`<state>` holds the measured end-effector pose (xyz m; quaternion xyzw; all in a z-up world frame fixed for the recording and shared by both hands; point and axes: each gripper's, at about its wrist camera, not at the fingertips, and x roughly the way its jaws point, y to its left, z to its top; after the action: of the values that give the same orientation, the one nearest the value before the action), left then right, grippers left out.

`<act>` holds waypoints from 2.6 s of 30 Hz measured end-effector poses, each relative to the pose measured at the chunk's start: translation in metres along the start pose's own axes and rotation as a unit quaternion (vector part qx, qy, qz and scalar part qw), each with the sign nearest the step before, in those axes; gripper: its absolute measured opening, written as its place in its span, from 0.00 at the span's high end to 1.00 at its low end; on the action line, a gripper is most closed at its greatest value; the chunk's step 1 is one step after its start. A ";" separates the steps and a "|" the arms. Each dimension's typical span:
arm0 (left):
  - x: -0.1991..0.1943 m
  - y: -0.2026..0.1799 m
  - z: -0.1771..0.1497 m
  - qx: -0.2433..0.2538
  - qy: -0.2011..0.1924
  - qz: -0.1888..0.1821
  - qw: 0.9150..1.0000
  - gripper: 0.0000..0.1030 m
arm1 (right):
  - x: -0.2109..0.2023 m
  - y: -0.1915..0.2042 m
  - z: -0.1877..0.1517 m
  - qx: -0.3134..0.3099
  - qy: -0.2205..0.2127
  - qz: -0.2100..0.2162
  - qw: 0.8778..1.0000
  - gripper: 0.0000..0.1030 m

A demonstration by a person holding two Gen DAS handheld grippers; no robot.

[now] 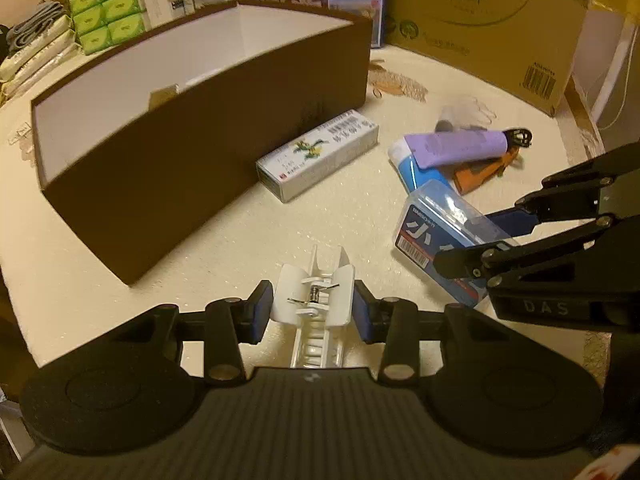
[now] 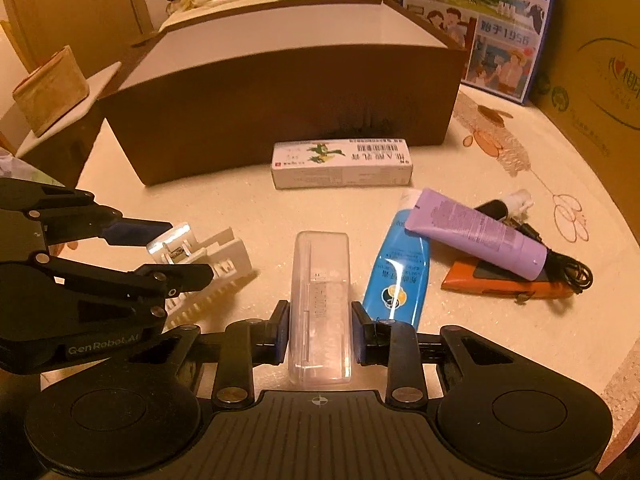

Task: Organize rigid objects
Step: 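Lift the clip and clear case and carry both toward the brown box, then lower the clip and clear case into the brown box and release both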

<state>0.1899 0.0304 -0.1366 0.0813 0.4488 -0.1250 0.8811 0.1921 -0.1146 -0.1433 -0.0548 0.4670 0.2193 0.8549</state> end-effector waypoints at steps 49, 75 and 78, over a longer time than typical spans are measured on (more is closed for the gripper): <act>-0.052 0.132 0.139 -0.101 -0.110 0.144 0.978 0.65 | -0.012 0.008 0.207 -0.059 -0.143 0.042 0.987 0.73; 0.059 0.165 0.141 -0.105 -0.028 0.162 0.981 0.63 | 0.099 -0.066 0.226 -0.008 -0.072 -0.030 0.997 0.60; 0.057 0.163 0.140 -0.098 -0.031 0.162 0.981 0.57 | 0.089 -0.067 0.222 -0.005 -0.083 -0.017 0.996 0.48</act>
<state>0.3783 0.1418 -0.0961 0.0622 0.4125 0.0615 0.9068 0.4340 -0.0796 -0.1000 -0.0485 0.3925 0.2106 0.8940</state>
